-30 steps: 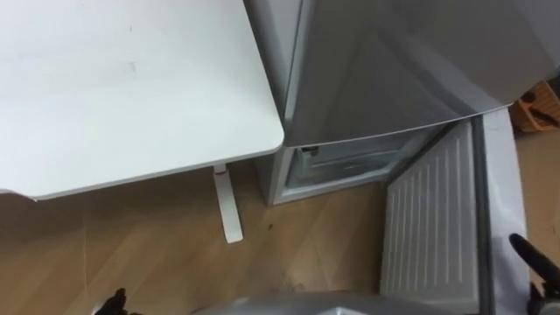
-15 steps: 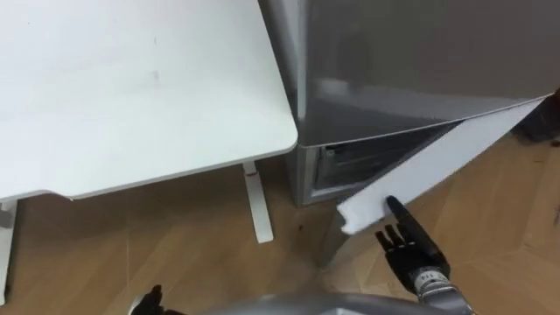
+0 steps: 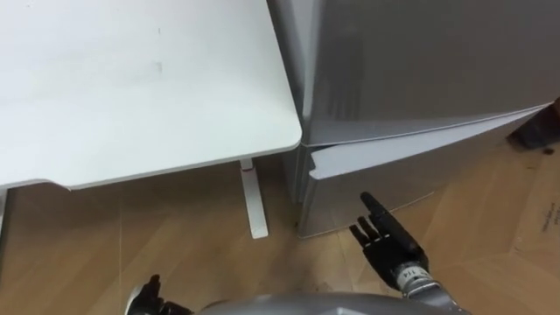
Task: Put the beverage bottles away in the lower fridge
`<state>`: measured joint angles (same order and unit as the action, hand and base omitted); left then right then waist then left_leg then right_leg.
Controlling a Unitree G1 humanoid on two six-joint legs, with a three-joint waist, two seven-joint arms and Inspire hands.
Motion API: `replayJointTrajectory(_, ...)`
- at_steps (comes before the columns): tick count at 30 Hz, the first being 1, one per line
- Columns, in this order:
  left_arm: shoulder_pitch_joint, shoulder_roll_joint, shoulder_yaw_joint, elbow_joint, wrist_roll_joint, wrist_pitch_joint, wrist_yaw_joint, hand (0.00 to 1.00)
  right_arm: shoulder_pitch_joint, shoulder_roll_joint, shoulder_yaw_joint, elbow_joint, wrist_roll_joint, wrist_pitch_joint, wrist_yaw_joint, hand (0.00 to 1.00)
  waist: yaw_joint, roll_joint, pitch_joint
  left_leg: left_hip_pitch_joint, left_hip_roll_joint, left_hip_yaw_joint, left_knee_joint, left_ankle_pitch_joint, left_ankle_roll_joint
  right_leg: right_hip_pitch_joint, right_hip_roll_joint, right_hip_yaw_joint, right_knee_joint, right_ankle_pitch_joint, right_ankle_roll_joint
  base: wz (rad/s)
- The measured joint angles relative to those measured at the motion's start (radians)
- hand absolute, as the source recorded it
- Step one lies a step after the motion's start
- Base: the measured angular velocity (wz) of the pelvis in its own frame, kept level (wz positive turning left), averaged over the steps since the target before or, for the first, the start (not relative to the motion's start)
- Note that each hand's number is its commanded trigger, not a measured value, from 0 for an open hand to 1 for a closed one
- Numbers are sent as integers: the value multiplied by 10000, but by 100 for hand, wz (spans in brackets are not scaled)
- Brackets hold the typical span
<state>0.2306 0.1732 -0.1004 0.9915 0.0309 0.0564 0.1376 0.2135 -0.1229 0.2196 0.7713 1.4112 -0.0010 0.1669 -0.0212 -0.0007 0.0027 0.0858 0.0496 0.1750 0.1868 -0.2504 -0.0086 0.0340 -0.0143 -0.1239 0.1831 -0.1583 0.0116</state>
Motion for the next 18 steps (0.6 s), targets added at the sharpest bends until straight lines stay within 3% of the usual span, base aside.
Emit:
replayJointTrajectory(5,70,17,24,4,28,-3,15,0,-18,-90,-47,390,-979,55,330,0,0,-36,-21,-68,-1,-170,-3,0,-1,89,-3,-200,-130,2,-3,10)
replayJointTrajectory(8,102,33,130,35,8,-45,5,0,-61,-218,-83,931,-2350,56,573,0,-64,-83,2,-34,-14,-350,14,0,-1,200,-32,-456,-151,2,-2,15)
replayJointTrajectory(13,145,35,491,125,16,-143,-17,0,-462,-501,-94,2125,-6225,70,815,0,31,-230,-1,-52,-22,-404,10,0,0,187,-36,-441,-152,2,-2,0)
replayJointTrajectory(18,268,66,892,117,60,-154,-180,0,-850,-530,-289,3399,-8647,142,1071,0,-10,-392,22,-74,-39,-649,5,0,0,302,-63,-751,-167,1,-1,12)
